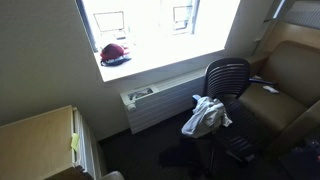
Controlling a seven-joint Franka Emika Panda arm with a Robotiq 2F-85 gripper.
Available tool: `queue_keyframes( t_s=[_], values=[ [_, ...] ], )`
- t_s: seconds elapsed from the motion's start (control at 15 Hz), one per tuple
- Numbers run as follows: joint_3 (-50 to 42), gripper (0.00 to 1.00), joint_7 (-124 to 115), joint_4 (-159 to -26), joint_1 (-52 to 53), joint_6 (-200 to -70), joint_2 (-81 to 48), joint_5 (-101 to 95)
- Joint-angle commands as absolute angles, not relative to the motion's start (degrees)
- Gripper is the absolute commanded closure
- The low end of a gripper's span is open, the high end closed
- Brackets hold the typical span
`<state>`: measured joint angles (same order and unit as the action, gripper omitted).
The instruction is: Remove the clothing from the armrest of the chair and place it on the sofa
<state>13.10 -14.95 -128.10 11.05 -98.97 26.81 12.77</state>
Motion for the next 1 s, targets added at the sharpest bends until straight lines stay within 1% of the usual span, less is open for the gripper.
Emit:
queue_keyframes(
  t_s=[0.0,0.13,0.33,0.4,0.53,0.6,0.67,0.73,0.93],
  values=[
    [13.4,0.0,-14.8,-127.9,10.7,-98.8,26.8,12.9],
    [13.4,0.0,-14.8,-127.9,10.7,-98.8,26.8,12.9],
    [17.1,0.0,-17.1,-126.0,11.1,-90.0,30.6,3.8],
    [18.2,0.0,-18.0,-124.6,11.2,-89.1,31.2,1.3],
    [21.0,0.0,-23.2,-123.5,10.1,-95.1,27.5,-0.9],
    [23.3,0.0,-26.9,-124.4,9.8,-100.0,22.7,-0.5],
    [24.5,0.0,-28.9,-124.8,10.0,-100.7,21.8,-0.3],
    [25.6,0.0,-29.2,-124.4,11.1,-101.7,19.4,0.2],
    [26.7,0.0,-27.4,-122.6,13.7,-111.4,8.5,3.7]
  ],
)
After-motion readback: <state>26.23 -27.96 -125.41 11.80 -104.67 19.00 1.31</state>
